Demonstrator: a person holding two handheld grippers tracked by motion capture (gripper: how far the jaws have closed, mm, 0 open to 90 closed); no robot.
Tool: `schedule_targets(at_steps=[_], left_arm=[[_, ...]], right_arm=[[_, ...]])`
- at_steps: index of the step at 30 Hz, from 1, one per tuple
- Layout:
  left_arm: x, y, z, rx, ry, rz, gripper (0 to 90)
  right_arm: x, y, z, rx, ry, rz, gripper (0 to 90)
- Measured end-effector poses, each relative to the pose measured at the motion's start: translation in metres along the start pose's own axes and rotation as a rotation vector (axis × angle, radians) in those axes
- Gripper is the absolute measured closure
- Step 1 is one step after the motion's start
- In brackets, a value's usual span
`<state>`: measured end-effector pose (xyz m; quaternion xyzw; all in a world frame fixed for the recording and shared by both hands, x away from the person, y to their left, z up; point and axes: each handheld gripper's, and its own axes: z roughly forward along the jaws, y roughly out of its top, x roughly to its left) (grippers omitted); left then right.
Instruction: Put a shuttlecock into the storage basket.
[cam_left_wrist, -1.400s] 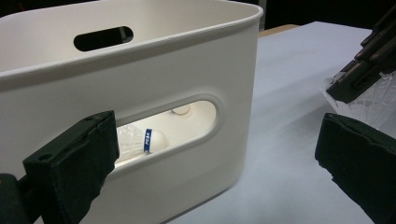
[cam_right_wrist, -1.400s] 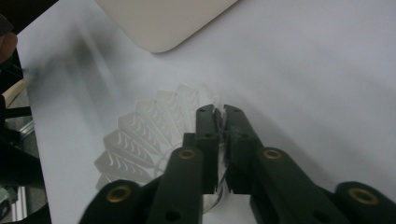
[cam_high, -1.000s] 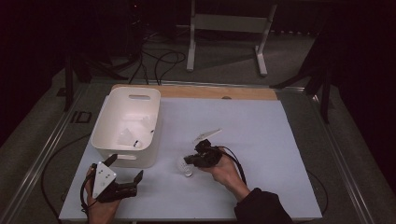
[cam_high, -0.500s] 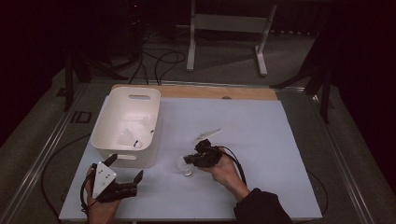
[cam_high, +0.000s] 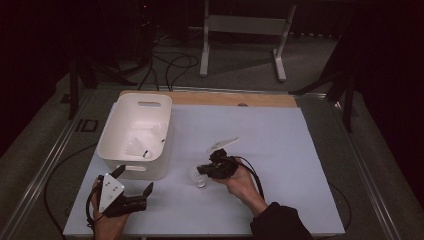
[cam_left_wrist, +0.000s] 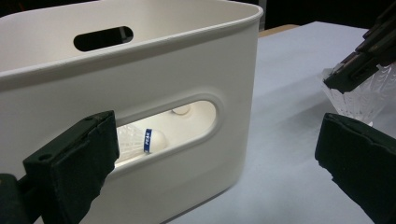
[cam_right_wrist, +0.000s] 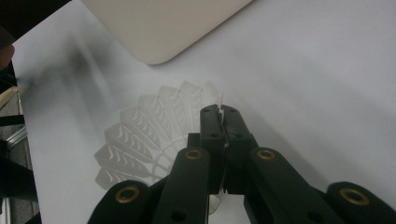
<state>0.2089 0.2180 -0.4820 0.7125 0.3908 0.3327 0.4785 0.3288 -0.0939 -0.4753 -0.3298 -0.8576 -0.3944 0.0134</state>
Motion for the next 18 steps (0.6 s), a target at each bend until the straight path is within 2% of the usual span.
schedule_targets(at_steps=[18], left_arm=[[-0.0004,0.0000,0.0002,0.001,-0.001,0.001,0.2]], right_arm=[[-0.0029,0.0026,-0.0077,-0.048,-0.027,0.013,89.9]])
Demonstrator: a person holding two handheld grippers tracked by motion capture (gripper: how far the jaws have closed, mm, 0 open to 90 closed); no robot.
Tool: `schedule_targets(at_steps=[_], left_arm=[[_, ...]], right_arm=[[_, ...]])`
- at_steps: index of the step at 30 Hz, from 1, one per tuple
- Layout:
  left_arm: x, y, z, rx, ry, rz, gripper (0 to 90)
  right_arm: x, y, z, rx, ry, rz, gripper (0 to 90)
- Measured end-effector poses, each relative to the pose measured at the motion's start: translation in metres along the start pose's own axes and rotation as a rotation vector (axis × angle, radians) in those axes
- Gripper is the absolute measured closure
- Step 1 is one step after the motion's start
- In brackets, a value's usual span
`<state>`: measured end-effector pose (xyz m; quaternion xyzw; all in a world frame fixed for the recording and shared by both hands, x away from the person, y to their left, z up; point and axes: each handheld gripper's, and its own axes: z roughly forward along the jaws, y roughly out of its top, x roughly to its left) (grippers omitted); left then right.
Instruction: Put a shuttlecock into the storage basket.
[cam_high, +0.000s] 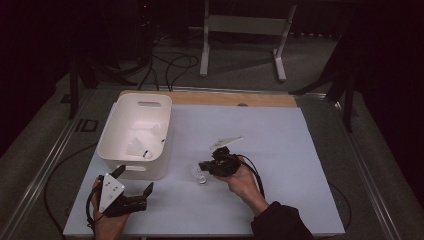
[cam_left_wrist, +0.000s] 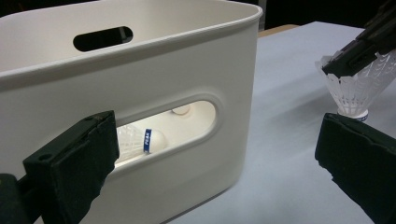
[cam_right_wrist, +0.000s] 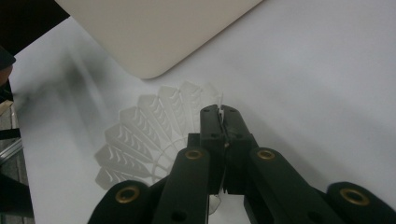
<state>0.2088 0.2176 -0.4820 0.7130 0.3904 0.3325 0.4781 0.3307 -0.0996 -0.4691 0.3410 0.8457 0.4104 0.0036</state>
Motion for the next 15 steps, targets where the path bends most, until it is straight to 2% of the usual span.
schedule_targets(at_steps=[7,15], left_arm=[[0.0000,0.0000,0.0000,0.000,0.000,0.000,0.2],[0.0000,0.0000,0.0001,0.001,0.000,0.001,0.2]], right_arm=[[0.0005,0.0018,-0.0027,-0.012,-0.008,0.002,89.9],[0.0027,0.0036,-0.0045,-0.023,-0.044,-0.015,89.9]])
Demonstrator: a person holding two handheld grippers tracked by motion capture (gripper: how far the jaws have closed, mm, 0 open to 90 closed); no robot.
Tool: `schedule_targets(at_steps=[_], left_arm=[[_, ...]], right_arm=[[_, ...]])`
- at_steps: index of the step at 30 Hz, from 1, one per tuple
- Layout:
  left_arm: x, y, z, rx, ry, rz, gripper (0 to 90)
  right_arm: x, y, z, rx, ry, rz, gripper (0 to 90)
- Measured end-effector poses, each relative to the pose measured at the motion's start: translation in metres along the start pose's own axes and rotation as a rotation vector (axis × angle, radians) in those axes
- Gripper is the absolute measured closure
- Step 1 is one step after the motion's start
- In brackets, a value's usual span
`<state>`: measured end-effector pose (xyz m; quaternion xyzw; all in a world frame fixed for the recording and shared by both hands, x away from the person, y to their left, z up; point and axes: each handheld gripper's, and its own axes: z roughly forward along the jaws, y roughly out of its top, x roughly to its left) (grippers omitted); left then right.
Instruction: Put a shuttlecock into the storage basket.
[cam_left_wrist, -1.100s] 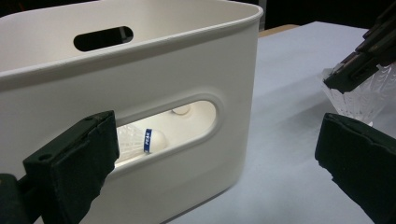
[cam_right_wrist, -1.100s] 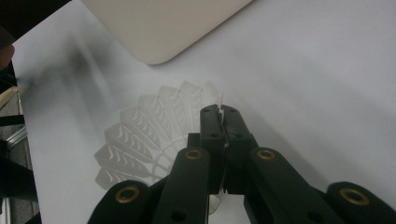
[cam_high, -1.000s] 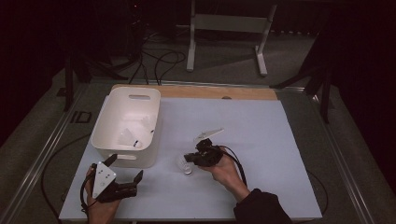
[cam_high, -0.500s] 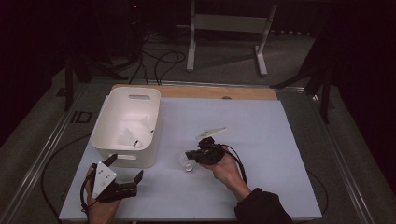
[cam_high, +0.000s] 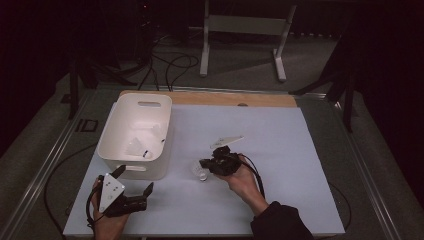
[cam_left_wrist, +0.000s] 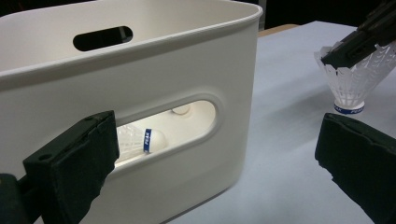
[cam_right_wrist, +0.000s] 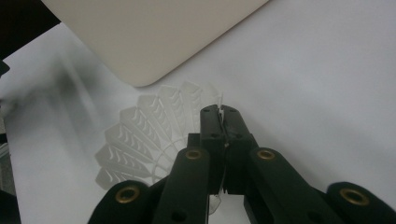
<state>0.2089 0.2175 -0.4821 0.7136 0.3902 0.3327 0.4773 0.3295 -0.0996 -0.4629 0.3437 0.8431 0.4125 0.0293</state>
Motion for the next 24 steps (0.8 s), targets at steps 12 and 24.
schedule_targets(at_steps=[12,24], left_arm=[[-0.0001,0.0000,0.0003,0.001,0.000,-0.001,0.2],[-0.0001,0.0000,0.0003,0.001,-0.001,-0.001,0.2]], right_arm=[[-0.0014,0.0027,-0.0045,-0.023,-0.042,-0.008,90.0],[-0.0019,0.0079,-0.0088,-0.049,-0.057,0.000,90.0]])
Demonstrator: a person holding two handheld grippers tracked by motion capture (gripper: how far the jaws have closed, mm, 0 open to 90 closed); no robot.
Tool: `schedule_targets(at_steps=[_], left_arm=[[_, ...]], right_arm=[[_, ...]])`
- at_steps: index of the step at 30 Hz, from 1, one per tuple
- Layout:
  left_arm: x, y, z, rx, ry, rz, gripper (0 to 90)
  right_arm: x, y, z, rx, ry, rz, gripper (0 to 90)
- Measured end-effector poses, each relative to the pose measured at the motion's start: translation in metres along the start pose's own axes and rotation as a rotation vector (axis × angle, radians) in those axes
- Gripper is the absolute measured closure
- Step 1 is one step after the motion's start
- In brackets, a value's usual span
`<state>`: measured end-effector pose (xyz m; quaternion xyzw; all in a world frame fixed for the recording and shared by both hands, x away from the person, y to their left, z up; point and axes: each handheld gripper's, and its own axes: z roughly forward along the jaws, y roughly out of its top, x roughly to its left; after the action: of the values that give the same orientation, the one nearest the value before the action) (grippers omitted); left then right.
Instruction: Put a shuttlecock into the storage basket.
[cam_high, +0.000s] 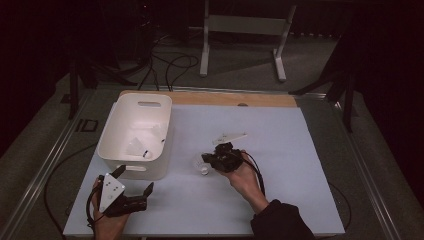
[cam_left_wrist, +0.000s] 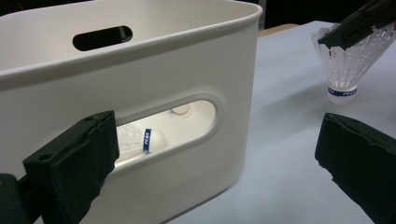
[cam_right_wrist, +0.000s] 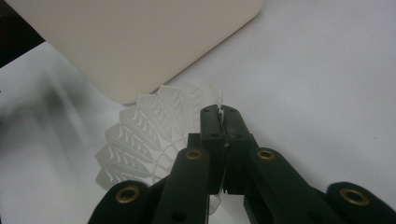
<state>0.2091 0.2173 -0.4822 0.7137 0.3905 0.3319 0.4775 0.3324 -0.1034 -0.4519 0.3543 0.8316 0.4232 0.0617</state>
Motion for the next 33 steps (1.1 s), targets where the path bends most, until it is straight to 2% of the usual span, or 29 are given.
schedule_targets(at_steps=[33], left_arm=[[0.000,0.000,0.000,0.000,0.002,0.001,0.2]], right_arm=[[-0.007,0.021,-0.011,-0.078,-0.028,0.030,90.0]])
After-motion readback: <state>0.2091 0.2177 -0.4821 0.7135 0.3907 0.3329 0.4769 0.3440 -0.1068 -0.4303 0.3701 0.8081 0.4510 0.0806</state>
